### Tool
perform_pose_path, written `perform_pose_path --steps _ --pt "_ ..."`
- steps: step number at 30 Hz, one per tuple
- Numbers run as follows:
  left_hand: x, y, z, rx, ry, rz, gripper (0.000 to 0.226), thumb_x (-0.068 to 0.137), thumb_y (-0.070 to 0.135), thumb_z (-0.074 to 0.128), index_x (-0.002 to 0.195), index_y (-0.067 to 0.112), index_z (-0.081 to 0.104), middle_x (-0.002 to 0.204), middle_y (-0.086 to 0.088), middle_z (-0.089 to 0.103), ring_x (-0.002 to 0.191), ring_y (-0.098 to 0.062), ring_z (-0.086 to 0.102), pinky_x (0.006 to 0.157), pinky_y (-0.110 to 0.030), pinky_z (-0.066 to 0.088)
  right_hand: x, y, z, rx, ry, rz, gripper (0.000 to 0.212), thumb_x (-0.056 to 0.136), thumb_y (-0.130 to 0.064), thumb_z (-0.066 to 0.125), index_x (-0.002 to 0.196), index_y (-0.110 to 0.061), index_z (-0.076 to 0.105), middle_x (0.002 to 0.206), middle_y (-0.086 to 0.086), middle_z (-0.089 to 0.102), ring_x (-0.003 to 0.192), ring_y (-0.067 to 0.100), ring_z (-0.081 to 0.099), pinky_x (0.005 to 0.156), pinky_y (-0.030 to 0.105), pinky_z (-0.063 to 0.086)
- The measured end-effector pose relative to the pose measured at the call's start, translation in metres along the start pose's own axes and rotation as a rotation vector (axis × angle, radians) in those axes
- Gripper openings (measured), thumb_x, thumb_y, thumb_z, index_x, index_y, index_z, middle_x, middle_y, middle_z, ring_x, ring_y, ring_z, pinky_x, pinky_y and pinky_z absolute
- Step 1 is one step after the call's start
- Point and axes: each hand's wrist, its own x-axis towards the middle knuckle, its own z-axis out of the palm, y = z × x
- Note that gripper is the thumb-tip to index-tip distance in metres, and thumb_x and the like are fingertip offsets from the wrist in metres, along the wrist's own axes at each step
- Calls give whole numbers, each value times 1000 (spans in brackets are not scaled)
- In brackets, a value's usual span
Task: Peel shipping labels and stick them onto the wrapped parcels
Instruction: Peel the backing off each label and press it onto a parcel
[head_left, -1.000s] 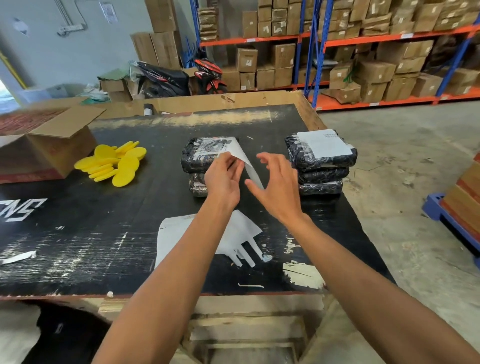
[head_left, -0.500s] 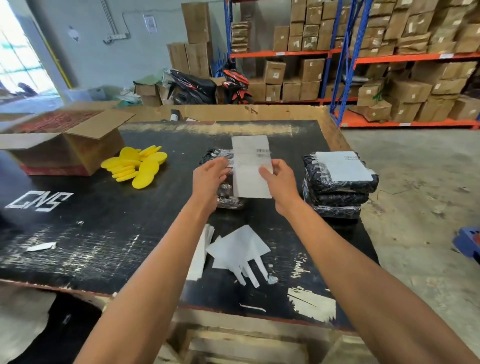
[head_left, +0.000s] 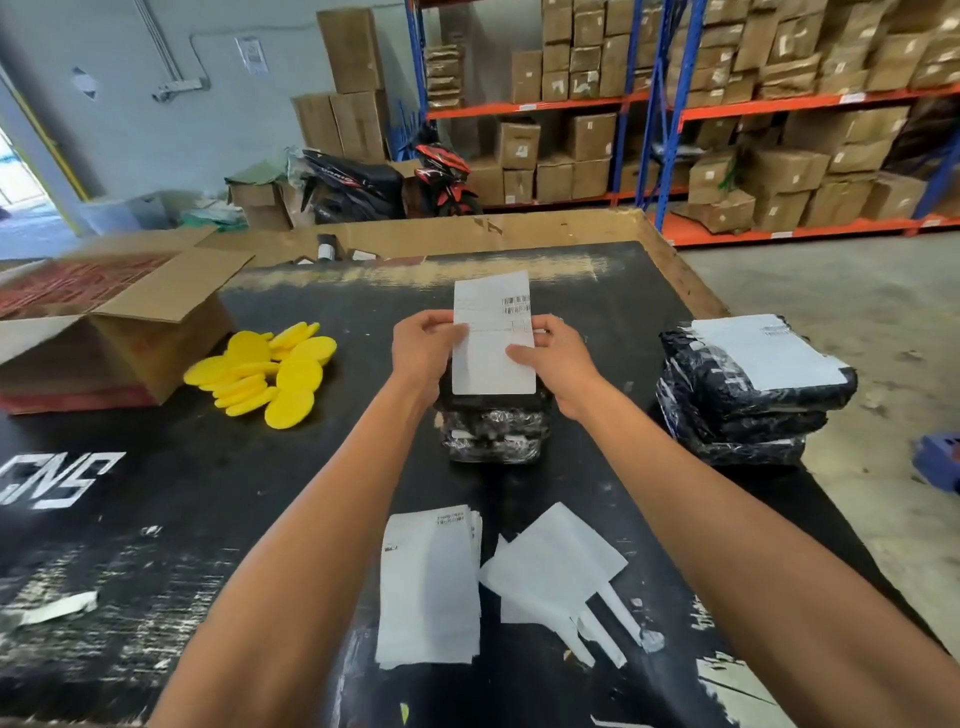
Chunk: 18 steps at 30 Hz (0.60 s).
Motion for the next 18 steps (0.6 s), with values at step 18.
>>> perform_pose_path --steps 18 --pt "31 -26 12 76 -58 37 26 86 -4 69 105 13 65 96 -2 74 87 -18 72 65 -28 57 18 20 8 -276 112 -78 44 83 -2 77 117 -19 55 114 -1 68 104 16 66 93 39 57"
